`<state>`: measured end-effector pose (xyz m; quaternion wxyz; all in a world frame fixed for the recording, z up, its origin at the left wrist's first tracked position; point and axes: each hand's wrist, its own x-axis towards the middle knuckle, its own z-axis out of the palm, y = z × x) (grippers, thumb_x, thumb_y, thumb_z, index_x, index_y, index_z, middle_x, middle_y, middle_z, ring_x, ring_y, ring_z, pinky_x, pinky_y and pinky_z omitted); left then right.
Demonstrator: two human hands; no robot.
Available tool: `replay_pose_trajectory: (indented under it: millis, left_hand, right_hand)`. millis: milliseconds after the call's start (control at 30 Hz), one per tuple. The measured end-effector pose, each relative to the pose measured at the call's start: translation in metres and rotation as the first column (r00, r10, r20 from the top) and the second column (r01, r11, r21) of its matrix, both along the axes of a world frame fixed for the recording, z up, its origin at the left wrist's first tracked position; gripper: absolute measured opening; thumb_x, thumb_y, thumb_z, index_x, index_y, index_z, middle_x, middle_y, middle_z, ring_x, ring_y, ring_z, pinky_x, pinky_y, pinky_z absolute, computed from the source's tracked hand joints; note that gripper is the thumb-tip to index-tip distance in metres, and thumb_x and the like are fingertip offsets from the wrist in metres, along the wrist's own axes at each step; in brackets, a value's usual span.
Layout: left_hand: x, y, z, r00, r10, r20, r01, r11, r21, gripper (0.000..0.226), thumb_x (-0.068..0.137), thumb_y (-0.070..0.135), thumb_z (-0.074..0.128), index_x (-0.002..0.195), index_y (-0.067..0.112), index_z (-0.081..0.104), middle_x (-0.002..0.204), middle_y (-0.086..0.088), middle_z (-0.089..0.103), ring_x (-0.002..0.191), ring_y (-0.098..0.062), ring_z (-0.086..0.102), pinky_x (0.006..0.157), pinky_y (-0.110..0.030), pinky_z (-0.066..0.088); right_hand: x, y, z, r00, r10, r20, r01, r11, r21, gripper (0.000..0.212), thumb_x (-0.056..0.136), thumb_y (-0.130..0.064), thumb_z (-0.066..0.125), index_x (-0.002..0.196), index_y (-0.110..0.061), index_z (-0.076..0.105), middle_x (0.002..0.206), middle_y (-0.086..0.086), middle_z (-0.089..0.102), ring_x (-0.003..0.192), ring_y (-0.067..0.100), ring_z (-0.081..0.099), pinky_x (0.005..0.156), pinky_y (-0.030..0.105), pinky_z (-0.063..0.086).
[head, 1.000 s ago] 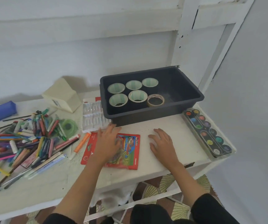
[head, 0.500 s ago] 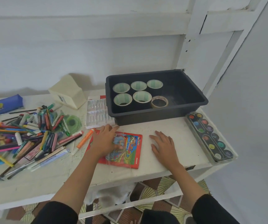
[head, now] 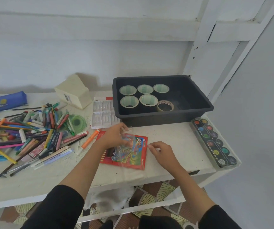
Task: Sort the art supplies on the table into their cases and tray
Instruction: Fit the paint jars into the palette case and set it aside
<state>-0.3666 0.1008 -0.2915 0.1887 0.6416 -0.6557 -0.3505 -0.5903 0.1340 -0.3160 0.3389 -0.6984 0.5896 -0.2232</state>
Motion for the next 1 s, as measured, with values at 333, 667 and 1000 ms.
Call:
replay_pose_trajectory:
  millis: [333,667,1000]
  left_hand:
    - [0.001,0.004,0.026,0.88,0.045,-0.472,-0.068,0.997,-0.032,0.011,0.091,0.028,0.063,0.092,0.018,0.062,0.078,0.001,0.059,0.069,-0.007,0.056,0.063,-0.017,0.047]
    - [0.056,0.028,0.07,0.578,0.273,-0.769,-0.081,0.957,0.278,0.033,0.097,0.043,0.044,0.114,0.019,0.061,0.123,-0.015,0.053,0.106,-0.032,0.056,0.076,-0.043,0.055]
    - [0.164,0.084,0.057,0.629,0.262,-0.732,-0.278,0.955,0.103,0.024,0.085,-0.016,0.054,0.096,0.005,0.061,0.094,-0.015,0.062,0.085,-0.024,0.062,0.07,-0.029,0.056]
  right_hand:
    - [0.022,0.002,0.061,0.985,0.059,0.165,-0.068,0.996,0.052,0.009,0.086,-0.016,0.066,0.094,-0.018,0.069,0.078,0.002,0.068,0.053,0.004,0.056,0.051,0.016,0.047]
    - [0.059,0.005,0.083,0.832,-0.033,-0.554,-0.431,0.59,-0.683,0.029,0.066,-0.014,0.084,0.092,-0.02,0.073,0.08,0.002,0.061,0.068,0.018,0.057,0.051,0.029,0.05]
    - [0.161,0.057,0.06,0.896,-0.05,-0.442,-0.308,0.646,-0.699,0.054,0.061,-0.058,0.073,0.108,-0.031,0.065,0.119,-0.002,0.058,0.111,0.019,0.046,0.09,0.043,0.036]
